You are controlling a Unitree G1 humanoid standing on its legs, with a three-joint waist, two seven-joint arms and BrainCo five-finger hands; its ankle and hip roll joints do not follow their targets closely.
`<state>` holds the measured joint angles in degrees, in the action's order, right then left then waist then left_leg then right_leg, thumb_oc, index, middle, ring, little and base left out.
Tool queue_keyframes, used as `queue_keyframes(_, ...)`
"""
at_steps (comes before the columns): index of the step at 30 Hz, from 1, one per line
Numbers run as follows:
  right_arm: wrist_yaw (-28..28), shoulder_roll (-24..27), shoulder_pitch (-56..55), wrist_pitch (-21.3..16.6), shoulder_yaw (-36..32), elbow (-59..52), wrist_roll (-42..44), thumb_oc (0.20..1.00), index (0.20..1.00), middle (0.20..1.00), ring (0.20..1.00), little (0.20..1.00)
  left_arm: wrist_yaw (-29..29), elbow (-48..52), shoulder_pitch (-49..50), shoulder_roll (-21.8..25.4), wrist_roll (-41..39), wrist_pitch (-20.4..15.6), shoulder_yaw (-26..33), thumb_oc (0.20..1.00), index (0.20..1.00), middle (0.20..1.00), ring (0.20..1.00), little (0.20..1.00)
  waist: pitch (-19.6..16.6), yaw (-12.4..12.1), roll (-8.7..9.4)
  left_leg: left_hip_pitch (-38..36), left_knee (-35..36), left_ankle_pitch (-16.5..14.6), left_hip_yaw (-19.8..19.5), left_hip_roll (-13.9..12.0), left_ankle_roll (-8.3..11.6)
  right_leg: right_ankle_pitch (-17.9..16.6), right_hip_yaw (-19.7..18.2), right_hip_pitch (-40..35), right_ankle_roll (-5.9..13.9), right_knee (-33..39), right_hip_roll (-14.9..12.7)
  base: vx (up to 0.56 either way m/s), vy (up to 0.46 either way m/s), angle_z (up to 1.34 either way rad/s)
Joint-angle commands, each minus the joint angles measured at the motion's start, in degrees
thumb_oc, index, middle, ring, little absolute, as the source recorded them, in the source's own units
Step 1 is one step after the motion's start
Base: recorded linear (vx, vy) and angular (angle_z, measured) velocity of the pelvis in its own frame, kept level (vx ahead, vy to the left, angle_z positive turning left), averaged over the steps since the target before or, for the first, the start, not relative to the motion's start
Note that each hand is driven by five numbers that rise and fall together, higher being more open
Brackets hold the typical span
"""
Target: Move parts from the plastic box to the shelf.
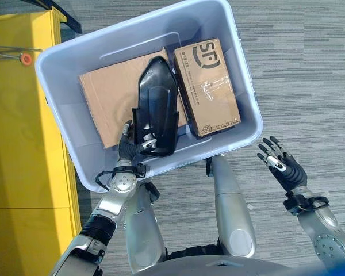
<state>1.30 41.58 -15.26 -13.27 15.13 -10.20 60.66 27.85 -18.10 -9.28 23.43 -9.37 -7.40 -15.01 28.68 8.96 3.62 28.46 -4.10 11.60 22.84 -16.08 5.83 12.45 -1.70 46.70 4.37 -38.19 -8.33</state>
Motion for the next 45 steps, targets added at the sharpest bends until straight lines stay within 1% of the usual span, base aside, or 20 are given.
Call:
queue_keyframes(1,-0.3,1.2,2.9,-1.5,0.0,-1.1,1.6,1.000,1.000,1.000,1.000,1.000,2.2,-0.7,0.5,2.0,0.3,-0.8,4.5,1.000,1.000,1.000,1.000,1.000,1.1,0.6,2.02,-1.8,-8.7,-7.4,-5.4,-5.9,4.45,-17.1,-0.3,-8.3,3.72,18.9,-1.6,0.01,0.005,-0.05)
queue_keyframes(14,0.3,2.5,3.3,-1.5,0.6,-1.5,2.3,1.000,1.000,1.000,1.000,1.000,3.3,-4.6,-1.4,0.5,-3.0,-0.5,3.9,1.000,1.000,1.000,1.000,1.000,1.1,1.3,1.44,-1.0,-9.0,-7.5,-5.2,-5.6,4.29,-17.2,-0.9,-6.9,3.58,18.3,-1.8,0.00,0.000,-0.01)
queue_keyframes(23,0.2,3.7,4.2,-1.2,1.4,-1.6,2.9,1.000,1.000,1.000,1.000,1.000,2.7,-14.0,-6.9,-1.7,-5.3,1.0,1.4,1.000,1.000,1.000,1.000,1.000,1.1,2.5,1.46,-0.9,-9.1,-7.6,-4.5,-5.8,4.35,-17.3,-1.5,-5.8,3.54,17.8,-1.4,0.00,0.000,-0.03)
queue_keyframes(24,0.1,4.3,4.2,-1.1,1.5,-1.8,3.3,1.000,1.000,1.000,1.000,1.000,2.6,-16.9,-8.9,-2.7,-6.0,1.6,0.7,1.000,1.000,1.000,1.000,1.000,1.1,2.9,1.37,-0.8,-9.4,-7.7,-4.4,-5.9,4.36,-17.3,-1.8,-5.5,3.47,17.7,-1.2,0.00,0.000,0.00)
queue_keyframes(26,0.2,4.7,4.2,-1.3,1.5,-2.0,3.3,1.000,1.000,1.000,1.000,1.000,3.0,-17.0,-9.6,-2.8,-6.2,1.7,0.4,1.000,1.000,1.000,1.000,1.000,1.1,3.0,1.19,-0.6,-9.4,-7.7,-4.2,-5.9,4.40,-17.3,-2.0,-5.2,3.46,17.6,-1.1,0.00,0.000,0.00)
queue_keyframes(31,0.0,5.4,4.4,-1.4,1.9,-2.3,3.5,1.000,1.000,1.000,1.000,1.000,4.2,-20.3,-11.7,-3.0,-5.8,2.1,0.1,1.000,1.000,1.000,1.000,1.000,1.1,3.4,1.01,-0.5,-9.5,-7.7,-3.9,-6.0,4.41,-17.2,-2.2,-4.5,3.34,17.0,-0.8,0.00,-0.007,-0.02)
queue_keyframes(34,-0.1,5.6,4.5,-1.5,2.0,-2.3,3.6,1.000,1.000,1.000,1.000,1.000,4.3,-20.1,-12.0,-3.0,-5.5,2.2,-0.1,1.000,1.000,1.000,1.000,1.000,1.1,3.5,0.97,-0.5,-9.5,-7.7,-3.9,-6.1,4.44,-17.2,-2.3,-4.3,3.32,16.9,-0.8,0.00,-0.005,-0.01)
queue_keyframes(37,-0.6,6.4,4.4,-1.9,2.0,-2.8,4.3,1.000,1.000,1.000,1.000,1.000,4.8,-20.6,-13.1,-2.8,-2.9,3.2,-1.3,1.000,1.000,1.000,1.000,1.000,1.1,4.0,0.66,-0.3,-9.6,-7.7,-3.7,-6.1,4.45,-16.8,-2.7,-3.6,3.24,16.3,-0.4,0.00,0.000,0.00)
queue_keyframes(45,-1.1,7.2,4.6,-2.3,1.7,-3.1,4.1,1.000,1.000,1.000,1.000,1.000,5.0,-20.0,-13.7,-2.7,-1.6,3.0,-2.4,1.000,1.000,1.000,1.000,1.000,1.1,4.6,-0.01,-0.7,-9.6,-7.9,-3.0,-6.4,4.43,-16.5,-3.5,-2.4,3.10,15.4,0.2,0.01,-0.010,-0.05)
